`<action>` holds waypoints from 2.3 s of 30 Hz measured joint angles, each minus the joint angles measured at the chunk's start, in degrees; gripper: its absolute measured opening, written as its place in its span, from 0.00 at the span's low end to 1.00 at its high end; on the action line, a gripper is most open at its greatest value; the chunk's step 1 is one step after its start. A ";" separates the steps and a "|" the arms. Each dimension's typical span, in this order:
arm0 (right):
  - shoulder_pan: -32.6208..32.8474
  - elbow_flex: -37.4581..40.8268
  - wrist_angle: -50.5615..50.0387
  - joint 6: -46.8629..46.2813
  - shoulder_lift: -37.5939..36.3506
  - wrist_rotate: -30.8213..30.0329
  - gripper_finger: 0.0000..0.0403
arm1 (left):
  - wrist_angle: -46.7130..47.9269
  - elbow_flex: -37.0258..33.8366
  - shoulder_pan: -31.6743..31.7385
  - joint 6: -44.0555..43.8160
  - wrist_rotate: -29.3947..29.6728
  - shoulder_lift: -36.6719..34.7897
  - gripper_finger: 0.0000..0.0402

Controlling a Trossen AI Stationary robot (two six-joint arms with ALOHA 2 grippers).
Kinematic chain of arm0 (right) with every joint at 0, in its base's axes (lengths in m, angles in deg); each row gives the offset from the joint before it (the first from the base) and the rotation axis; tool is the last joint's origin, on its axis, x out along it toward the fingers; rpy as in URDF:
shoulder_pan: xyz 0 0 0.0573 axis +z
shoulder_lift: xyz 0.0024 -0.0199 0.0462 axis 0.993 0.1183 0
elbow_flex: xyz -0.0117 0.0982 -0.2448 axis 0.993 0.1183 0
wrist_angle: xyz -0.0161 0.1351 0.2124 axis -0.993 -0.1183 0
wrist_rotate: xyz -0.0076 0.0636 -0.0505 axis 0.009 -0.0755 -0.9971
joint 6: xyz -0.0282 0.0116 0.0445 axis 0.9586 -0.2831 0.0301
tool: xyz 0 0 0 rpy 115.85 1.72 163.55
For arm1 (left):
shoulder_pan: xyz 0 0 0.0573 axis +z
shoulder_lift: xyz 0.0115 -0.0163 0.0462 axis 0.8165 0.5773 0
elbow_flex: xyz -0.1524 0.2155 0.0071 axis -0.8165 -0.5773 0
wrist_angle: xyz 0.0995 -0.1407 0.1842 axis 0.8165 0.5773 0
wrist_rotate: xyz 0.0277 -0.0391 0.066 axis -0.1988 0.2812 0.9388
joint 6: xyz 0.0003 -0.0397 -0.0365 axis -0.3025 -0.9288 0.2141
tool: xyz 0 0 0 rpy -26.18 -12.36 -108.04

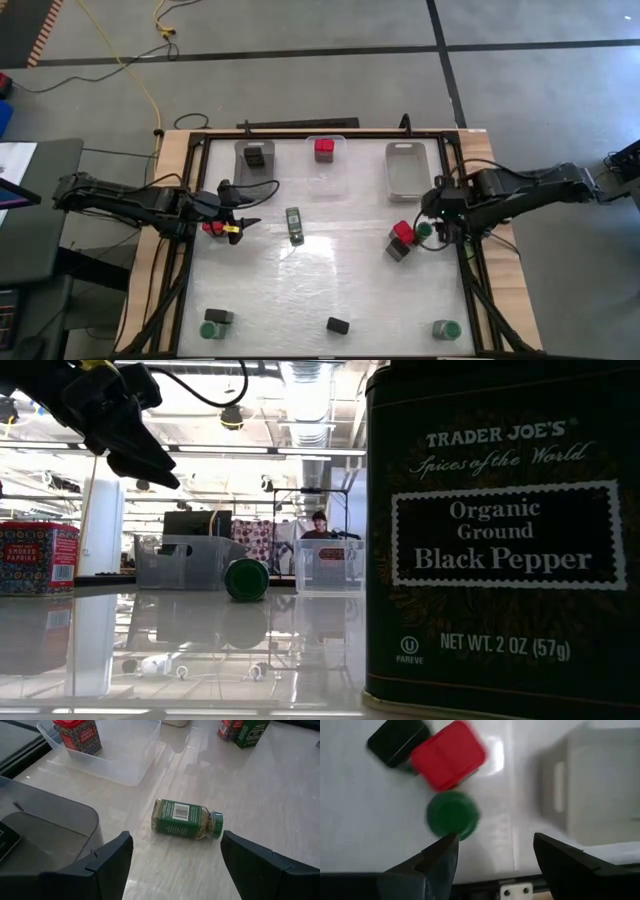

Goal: Sort spices by type
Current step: Put the green seasoning bottle into the gray bin

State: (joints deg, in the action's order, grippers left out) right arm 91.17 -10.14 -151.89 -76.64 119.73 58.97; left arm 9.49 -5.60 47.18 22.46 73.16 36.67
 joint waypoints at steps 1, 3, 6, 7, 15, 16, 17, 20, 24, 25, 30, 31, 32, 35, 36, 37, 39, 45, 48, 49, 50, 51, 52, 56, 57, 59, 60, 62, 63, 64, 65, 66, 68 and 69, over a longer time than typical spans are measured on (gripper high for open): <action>0.80 0.00 -0.28 0.01 0.35 0.39 0.71 | 0.00 0.00 0.00 -0.30 0.00 0.00 0.72; 2.24 0.00 -0.33 0.23 0.86 0.41 0.71 | -0.02 0.00 0.00 -0.99 0.00 0.00 0.72; 4.19 0.00 -0.09 2.50 1.19 0.43 0.71 | -0.04 0.00 0.00 -1.15 -0.02 0.00 0.72; 4.72 -0.02 0.15 3.28 1.43 0.43 0.71 | -0.06 0.00 0.00 -1.36 0.00 0.00 0.72; 6.73 -0.02 1.43 7.84 4.18 0.43 0.71 | -0.11 0.00 0.00 -1.92 0.00 0.00 0.72; 6.69 -0.02 1.89 7.15 4.49 0.43 0.71 | -0.10 0.00 0.00 -1.92 0.00 0.02 0.72; 6.66 -0.02 2.61 6.47 4.86 0.43 0.71 | -0.09 0.00 0.00 -1.93 0.00 0.02 0.72; 6.67 -0.02 4.61 4.33 5.96 0.43 0.71 | -0.10 0.00 0.00 -1.92 0.06 0.00 0.72; 6.67 -0.02 7.74 2.18 7.32 0.41 0.71 | -0.11 0.00 -0.01 -1.94 0.13 0.00 0.72; 6.67 -0.02 8.04 1.89 7.63 0.41 0.71 | -0.11 0.00 0.00 -1.94 0.15 0.00 0.72; 6.62 -0.02 8.06 1.41 8.58 0.41 0.71 | -0.11 0.00 0.00 -1.94 0.22 0.00 0.72; 6.57 -0.02 8.00 1.41 8.62 0.41 0.71 | -0.11 0.00 0.00 -1.94 0.26 0.01 0.72; 6.58 -0.02 7.95 1.41 8.62 0.41 0.71 | -0.11 0.00 0.00 -1.94 0.30 0.00 0.72; 6.56 -0.02 8.07 0.96 8.60 0.38 0.71 | -0.13 0.00 0.00 -1.94 0.35 0.01 0.72; 6.56 -0.02 8.11 0.95 8.60 0.37 0.71 | -0.11 0.00 0.00 -1.94 0.39 0.00 0.72; 6.56 -0.02 8.08 0.93 8.60 0.37 0.71 | -0.11 0.00 -0.02 -1.94 0.56 0.00 0.72; 6.56 -0.02 8.08 0.79 8.60 0.36 0.71 | -0.11 0.00 0.00 -1.94 0.96 0.02 0.72; 6.56 -0.02 8.04 -0.73 8.60 0.32 0.83 | -0.13 0.00 -0.02 -1.94 1.86 0.00 0.72; 6.56 -0.02 7.84 -0.66 8.60 0.30 0.94 | -0.13 0.00 0.00 -1.94 1.86 0.00 0.72; 6.56 -0.02 7.86 -0.69 8.60 0.28 0.97 | -0.13 0.00 0.00 -1.94 1.86 0.00 0.72; 6.56 -0.02 7.85 -0.70 8.60 0.26 0.98 | -0.13 0.00 -0.01 -1.94 1.86 0.02 0.72; 6.56 -0.02 7.85 -0.66 8.60 0.22 0.97 | -0.13 0.00 0.00 -1.94 1.86 0.01 0.72; 6.56 -0.02 7.87 -0.65 8.60 0.14 0.96 | -0.11 0.00 0.00 -1.94 1.86 0.00 0.72; 6.52 -0.02 7.82 -0.52 8.60 0.13 0.92 | -0.12 0.00 0.00 -1.94 1.86 0.00 0.72; 6.53 -0.02 7.82 -0.60 8.60 0.14 0.91 | -0.11 0.00 -0.02 -1.94 1.86 0.00 0.72; 6.54 -0.02 7.84 -2.08 8.60 0.15 0.91 | -0.13 0.00 -0.02 -1.94 1.84 0.00 0.72; 6.54 -0.02 7.85 -3.22 8.66 0.14 0.91 | -0.13 0.00 0.00 -1.94 1.86 0.02 0.72; 6.54 -0.02 7.69 -4.93 8.73 0.15 0.91 | -0.13 0.00 -0.01 -1.94 1.86 0.02 0.72; 6.54 -0.02 7.63 -4.87 8.73 0.15 0.90 | -0.12 0.00 0.00 -1.94 1.86 0.01 0.72; 6.54 -0.02 7.68 -3.90 8.73 0.15 0.90 | -0.13 0.00 0.00 -1.94 1.84 0.01 0.72; 6.51 -0.02 7.74 -1.71 8.73 0.15 0.90 | -0.12 0.00 0.00 -1.94 1.84 0.02 0.72; 6.51 -0.02 7.79 1.35 8.85 0.15 0.90 | -0.11 0.00 0.00 -1.94 1.84 0.00 0.72; 6.56 -0.04 7.78 5.29 9.13 0.15 0.90 | -0.11 0.00 0.00 -2.00 1.84 0.00 0.72; 6.75 -0.04 7.81 5.55 9.26 0.15 0.90 | -0.11 0.00 0.00 -2.01 1.84 0.00 0.72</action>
State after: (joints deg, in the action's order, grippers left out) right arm 97.92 -10.18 -144.07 -71.09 128.98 59.12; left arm 9.38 -5.60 47.18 20.45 75.00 36.68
